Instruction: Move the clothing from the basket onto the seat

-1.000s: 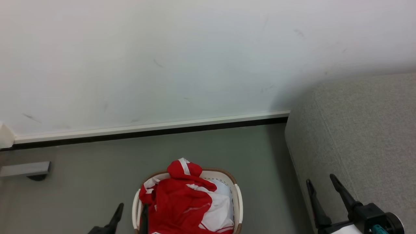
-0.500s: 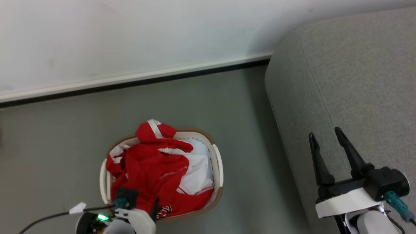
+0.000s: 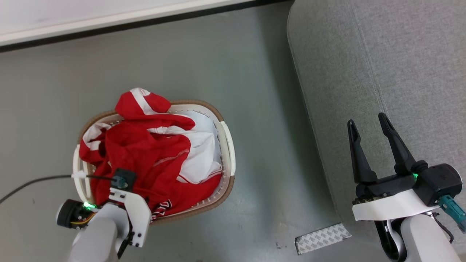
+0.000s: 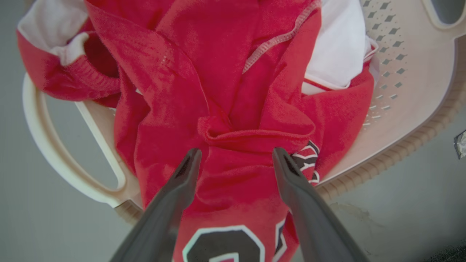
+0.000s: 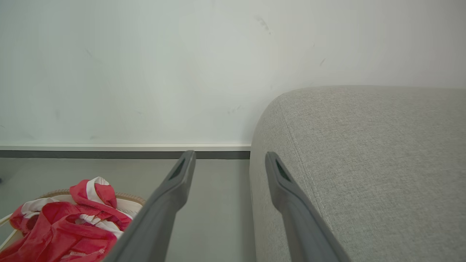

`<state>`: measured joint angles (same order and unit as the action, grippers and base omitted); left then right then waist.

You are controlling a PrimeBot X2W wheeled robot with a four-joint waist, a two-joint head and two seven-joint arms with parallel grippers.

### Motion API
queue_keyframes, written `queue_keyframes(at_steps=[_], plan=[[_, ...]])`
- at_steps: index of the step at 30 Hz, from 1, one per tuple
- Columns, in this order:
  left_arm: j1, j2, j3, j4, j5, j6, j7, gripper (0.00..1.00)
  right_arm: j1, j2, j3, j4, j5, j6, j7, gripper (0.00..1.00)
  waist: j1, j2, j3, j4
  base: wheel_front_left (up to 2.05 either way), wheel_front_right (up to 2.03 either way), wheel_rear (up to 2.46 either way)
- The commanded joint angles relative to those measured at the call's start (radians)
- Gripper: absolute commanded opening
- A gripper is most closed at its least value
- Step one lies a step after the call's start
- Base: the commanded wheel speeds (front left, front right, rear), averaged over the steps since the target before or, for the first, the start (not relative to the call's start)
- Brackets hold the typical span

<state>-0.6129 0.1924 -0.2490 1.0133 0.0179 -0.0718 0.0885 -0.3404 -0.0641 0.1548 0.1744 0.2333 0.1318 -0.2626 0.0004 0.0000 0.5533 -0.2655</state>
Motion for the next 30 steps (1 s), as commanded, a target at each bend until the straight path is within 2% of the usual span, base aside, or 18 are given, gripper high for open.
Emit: queue_keyframes(at_steps=[1, 11, 12, 13, 14, 17, 22, 30], plan=[[-0.017, 0.008, -0.003, 0.014, 0.018, 0.001, 0.010, 1.00, -0.013, 0.000, -0.003, -0.006, 0.004, -0.002, -0.003, 1.00, -0.0004, 0.0000, 0.018, -0.005, 0.00, 0.00, 0.00], [-0.075, 0.004, -0.036, 0.107, 0.008, -0.017, 0.082, 1.00, -0.032, -0.006, 0.000, -0.013, 0.002, -0.002, -0.003, 1.00, -0.0004, 0.0000, 0.058, -0.003, 0.00, 0.00, 0.00], [-0.079, -0.001, -0.038, 0.113, 0.003, -0.018, 0.085, 0.88, -0.033, -0.008, 0.000, -0.014, 0.003, -0.002, -0.003, 1.00, -0.0004, 0.0000, 0.062, -0.003, 0.00, 0.00, 0.00], [-0.082, -0.006, -0.039, 0.120, -0.003, -0.021, 0.087, 0.42, -0.033, -0.010, 0.000, -0.014, 0.003, -0.002, -0.003, 1.00, -0.0004, 0.0000, 0.065, -0.002, 0.00, 0.00, 0.00], [-0.084, -0.010, -0.041, 0.129, -0.005, -0.024, 0.090, 0.00, -0.034, -0.012, -0.001, -0.014, 0.002, -0.002, -0.003, 1.00, -0.0004, 0.0000, 0.068, -0.001, 0.00, 0.00, 0.00], [-0.096, -0.021, -0.049, 0.135, -0.008, -0.028, 0.073, 0.00, -0.035, -0.017, -0.006, -0.012, -0.001, -0.002, -0.003, 1.00, -0.0004, 0.0000, 0.066, 0.004, 0.00, 0.00, 0.00], [-0.094, -0.045, -0.041, 0.119, -0.040, -0.036, -0.016, 0.00, -0.018, -0.020, -0.011, 0.000, -0.007, -0.002, -0.003, 1.00, -0.0004, 0.0000, 0.016, 0.020, 0.00, 0.00, 0.00], [-0.040, -0.073, -0.015, 0.040, -0.113, -0.048, -0.195, 0.00, 0.034, -0.027, 0.001, 0.015, -0.024, -0.002, -0.003, 1.00, -0.0004, 0.0000, -0.160, 0.068, 0.00, 0.00, 0.00]])
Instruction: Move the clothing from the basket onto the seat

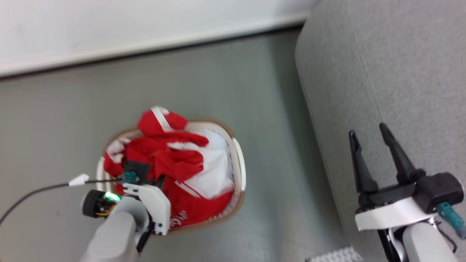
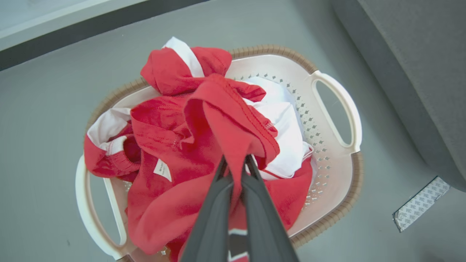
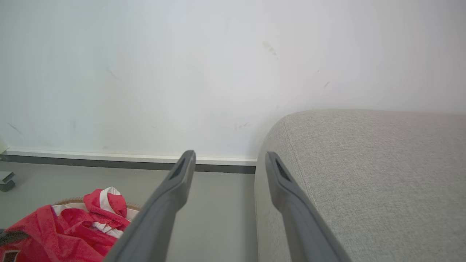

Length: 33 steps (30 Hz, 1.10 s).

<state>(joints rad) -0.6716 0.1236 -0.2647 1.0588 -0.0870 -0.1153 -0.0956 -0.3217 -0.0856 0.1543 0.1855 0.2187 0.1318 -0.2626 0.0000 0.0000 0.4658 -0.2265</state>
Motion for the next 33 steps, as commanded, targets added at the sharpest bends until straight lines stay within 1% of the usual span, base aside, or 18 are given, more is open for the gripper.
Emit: queue_keyframes(at_steps=[1, 7, 10, 14, 19, 24, 27, 33], plan=[[0.029, -0.007, -0.001, -0.022, -0.017, -0.006, -0.028, 0.00, 0.024, -0.006, 0.006, 0.005, -0.013, -0.002, -0.003, 1.00, 0.0000, 0.0000, -0.100, 0.036, 0.00, 0.00, 0.00], [0.098, -0.030, -0.004, -0.160, -0.065, -0.011, -0.094, 0.00, 0.075, -0.013, 0.046, 0.006, -0.026, -0.002, -0.003, 1.00, 0.0000, 0.0000, -0.263, 0.073, 0.00, 0.00, 0.00], [0.143, -0.039, -0.002, -0.273, -0.096, -0.012, -0.096, 0.00, 0.098, -0.019, 0.081, -0.007, -0.029, -0.002, -0.003, 1.00, 0.0000, 0.0000, -0.331, 0.089, 0.00, 0.00, 0.00], [0.205, -0.048, -0.002, -0.479, -0.126, -0.002, -0.065, 0.00, 0.105, -0.034, 0.153, -0.025, -0.039, -0.002, -0.003, 1.00, 0.0000, 0.0000, -0.392, 0.102, 0.00, 0.00, 0.00], [0.283, -0.056, -0.004, -0.765, -0.166, 0.031, 0.008, 0.00, 0.066, -0.061, 0.296, -0.029, -0.057, -0.002, -0.002, 1.00, 0.0000, 0.0000, -0.432, 0.105, 0.00, 0.00, 0.00], [0.333, -0.062, -0.050, -0.991, -0.174, 0.046, 0.096, 0.00, -0.008, -0.068, 0.419, -0.017, -0.053, -0.002, -0.002, 1.00, 0.0000, 0.0000, -0.439, 0.100, 0.00, 0.00, 0.00], [0.349, -0.063, -0.080, -1.078, -0.179, 0.052, 0.135, 0.00, -0.058, -0.070, 0.468, -0.003, -0.056, -0.002, -0.002, 1.00, 0.0000, 0.0000, -0.440, 0.097, 0.00, 0.00, 0.00], [0.358, -0.067, -0.136, -1.168, -0.190, 0.051, 0.180, 0.00, -0.141, -0.070, 0.537, 0.057, -0.077, -0.002, -0.002, 1.00, 0.0000, 0.0000, -0.442, 0.101, 0.00, 0.00, 0.00]])
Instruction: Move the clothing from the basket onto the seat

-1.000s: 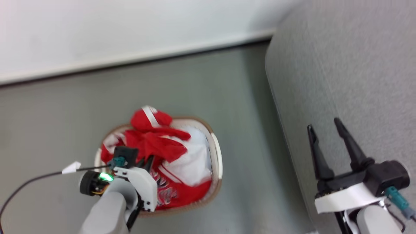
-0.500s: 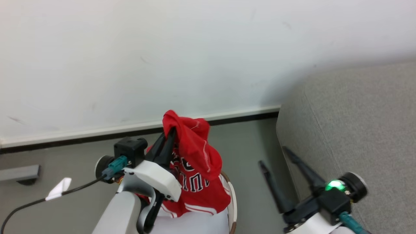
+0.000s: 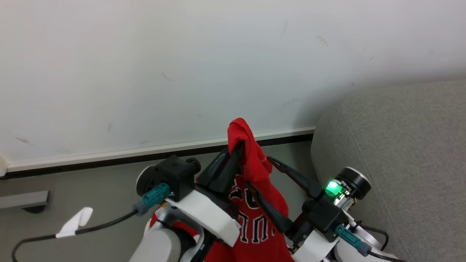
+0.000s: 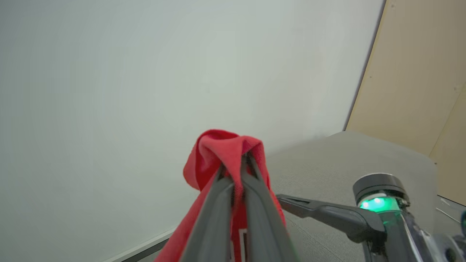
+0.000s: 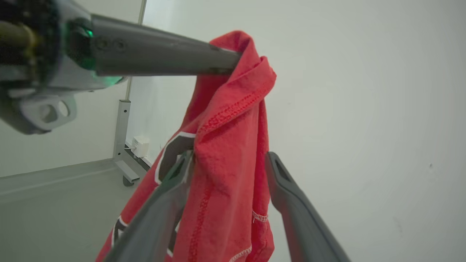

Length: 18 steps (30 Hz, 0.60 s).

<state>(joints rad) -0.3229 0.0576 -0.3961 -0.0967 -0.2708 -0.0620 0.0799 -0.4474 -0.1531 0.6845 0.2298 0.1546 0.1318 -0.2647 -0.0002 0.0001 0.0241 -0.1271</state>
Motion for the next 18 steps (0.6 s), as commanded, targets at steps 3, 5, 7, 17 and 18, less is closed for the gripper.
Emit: queue_keyframes(at_steps=[3, 5, 7, 17, 18], plan=[[0.013, -0.002, -0.041, -0.049, -0.022, -0.006, 0.020, 0.00, -0.040, 0.005, 0.008, 0.063, -0.032, -0.002, 0.001, 1.00, 0.0002, -0.0001, -0.003, 0.007, 0.00, 0.00, 0.00], [0.017, -0.003, -0.065, -0.071, -0.035, -0.009, 0.030, 0.00, -0.048, 0.009, -0.015, 0.118, -0.070, -0.002, 0.001, 1.00, 0.0002, -0.0001, -0.007, 0.010, 0.00, 0.00, 0.00], [0.020, -0.003, -0.090, -0.092, -0.047, -0.018, 0.040, 0.00, -0.044, 0.032, -0.038, 0.167, -0.095, -0.002, 0.001, 1.00, 0.0002, -0.0001, -0.010, 0.014, 0.00, 0.00, 0.00], [0.045, 0.025, -0.115, -0.119, -0.074, -0.014, 0.058, 0.00, -0.043, 0.061, -0.007, 0.240, 0.054, -0.002, 0.000, 0.00, 0.0002, -0.0001, -0.016, 0.015, 0.00, 0.00, 0.00], [0.045, 0.025, -0.115, -0.119, -0.074, -0.014, 0.058, 0.00, -0.043, 0.061, -0.007, 0.240, 0.054, -0.002, 0.000, 0.00, 0.0002, -0.0001, -0.016, 0.015, 0.00, 0.00, 0.00]])
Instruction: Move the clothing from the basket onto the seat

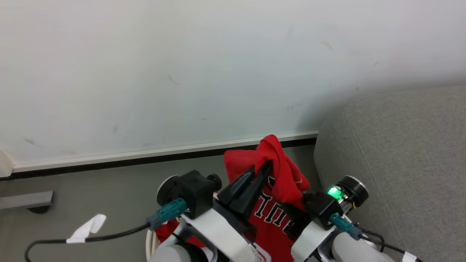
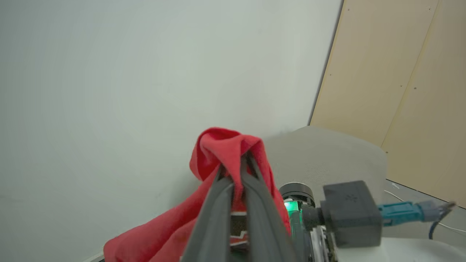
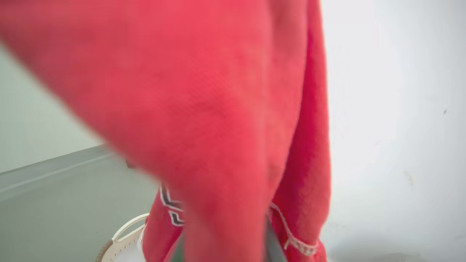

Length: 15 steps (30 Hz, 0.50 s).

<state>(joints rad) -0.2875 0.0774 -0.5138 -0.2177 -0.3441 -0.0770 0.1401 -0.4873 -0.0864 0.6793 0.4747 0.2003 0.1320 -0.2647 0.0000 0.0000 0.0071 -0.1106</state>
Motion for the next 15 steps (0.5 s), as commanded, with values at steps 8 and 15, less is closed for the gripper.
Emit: queue_keyframes(at_steps=[8, 15], plan=[[0.016, 0.018, 0.035, 0.083, 0.019, 0.036, -0.042, 1.00, -0.015, -0.078, 0.005, -0.088, 0.126, -0.002, 0.000, 0.00, 0.0000, 0.0000, 0.020, -0.041, 0.00, 0.00, 0.00], [0.005, 0.040, -0.002, 0.176, 0.071, 0.014, -0.132, 1.00, -0.029, -0.188, 0.008, -0.126, 0.241, -0.002, 0.000, 0.00, 0.0000, 0.0000, 0.040, -0.110, 0.00, 0.00, 0.00]])
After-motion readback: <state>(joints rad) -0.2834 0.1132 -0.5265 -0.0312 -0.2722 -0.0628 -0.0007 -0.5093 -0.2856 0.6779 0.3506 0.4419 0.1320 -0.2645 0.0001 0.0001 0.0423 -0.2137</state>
